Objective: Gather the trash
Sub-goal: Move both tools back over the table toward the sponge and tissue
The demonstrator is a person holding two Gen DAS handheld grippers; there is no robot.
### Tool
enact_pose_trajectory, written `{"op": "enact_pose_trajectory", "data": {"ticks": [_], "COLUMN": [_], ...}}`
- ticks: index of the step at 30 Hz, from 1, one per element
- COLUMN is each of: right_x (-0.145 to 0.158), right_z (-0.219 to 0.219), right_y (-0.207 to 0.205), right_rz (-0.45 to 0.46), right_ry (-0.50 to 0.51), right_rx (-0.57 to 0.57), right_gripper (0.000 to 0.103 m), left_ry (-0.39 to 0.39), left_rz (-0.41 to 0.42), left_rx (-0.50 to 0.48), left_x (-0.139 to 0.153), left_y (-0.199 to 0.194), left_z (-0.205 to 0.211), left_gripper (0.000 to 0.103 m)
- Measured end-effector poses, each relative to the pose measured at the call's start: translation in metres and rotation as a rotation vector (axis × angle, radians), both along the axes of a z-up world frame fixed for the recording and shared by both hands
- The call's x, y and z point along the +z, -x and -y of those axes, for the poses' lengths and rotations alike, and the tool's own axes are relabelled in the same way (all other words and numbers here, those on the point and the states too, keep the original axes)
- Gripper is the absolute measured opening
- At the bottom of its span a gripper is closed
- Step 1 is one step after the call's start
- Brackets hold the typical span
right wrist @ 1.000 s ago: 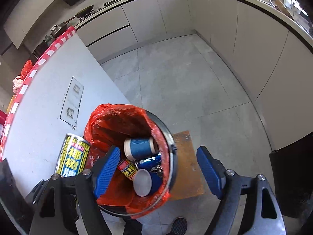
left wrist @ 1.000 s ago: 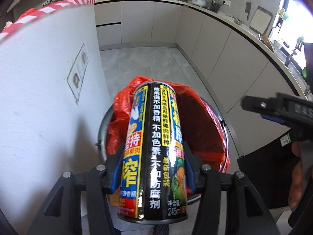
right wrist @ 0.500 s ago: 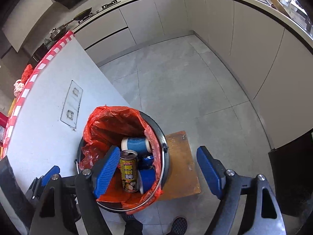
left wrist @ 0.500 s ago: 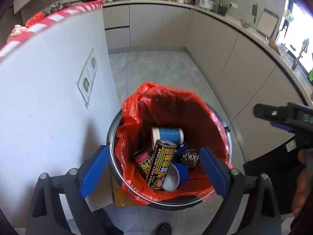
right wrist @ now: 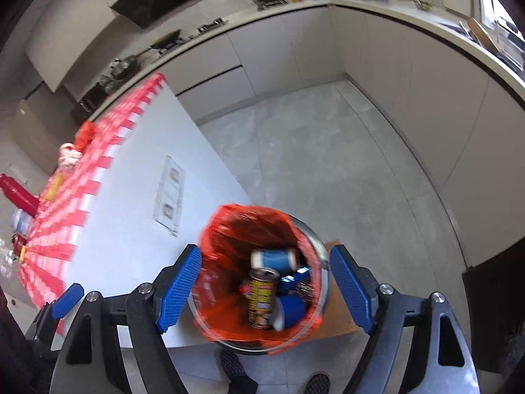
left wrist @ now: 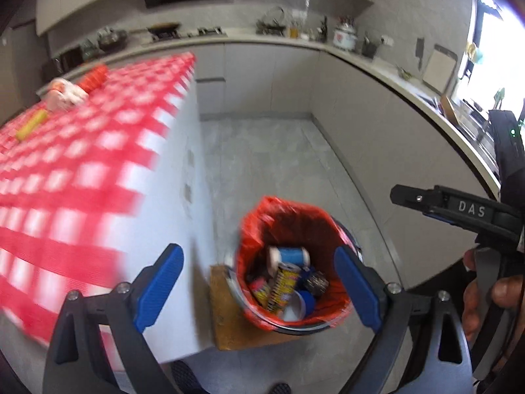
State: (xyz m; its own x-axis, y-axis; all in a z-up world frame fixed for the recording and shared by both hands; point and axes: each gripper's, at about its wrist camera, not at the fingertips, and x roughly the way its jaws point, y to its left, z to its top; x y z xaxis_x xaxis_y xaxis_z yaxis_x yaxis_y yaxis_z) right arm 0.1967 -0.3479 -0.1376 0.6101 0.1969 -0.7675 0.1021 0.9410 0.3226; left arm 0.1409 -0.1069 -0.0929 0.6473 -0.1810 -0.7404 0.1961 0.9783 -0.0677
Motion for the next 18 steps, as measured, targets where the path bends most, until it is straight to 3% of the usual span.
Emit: {"op": "enact_pose_trajectory", "data": {"ticks": [10, 18], "right_x": [0.06, 0.098], "right_z": [-0.099, -0.227], "right_y": [-0.03, -0.078], "right_rz": [0.09, 0.116], "right_ry": [-0.005, -0.021], "right_rx": [0.123, 0.217], "right_gripper": [0.082, 0.082], "left_ry": [0.005, -0.005], "left_rz": [0.069, 0.108], "left_rx": [0.139, 0.248], "left_x": [0.03, 0.051], "left_y": [-0.01, -0.047], "left_z": [-0.098, -0.216], "left_gripper": [0.094, 0.094]}}
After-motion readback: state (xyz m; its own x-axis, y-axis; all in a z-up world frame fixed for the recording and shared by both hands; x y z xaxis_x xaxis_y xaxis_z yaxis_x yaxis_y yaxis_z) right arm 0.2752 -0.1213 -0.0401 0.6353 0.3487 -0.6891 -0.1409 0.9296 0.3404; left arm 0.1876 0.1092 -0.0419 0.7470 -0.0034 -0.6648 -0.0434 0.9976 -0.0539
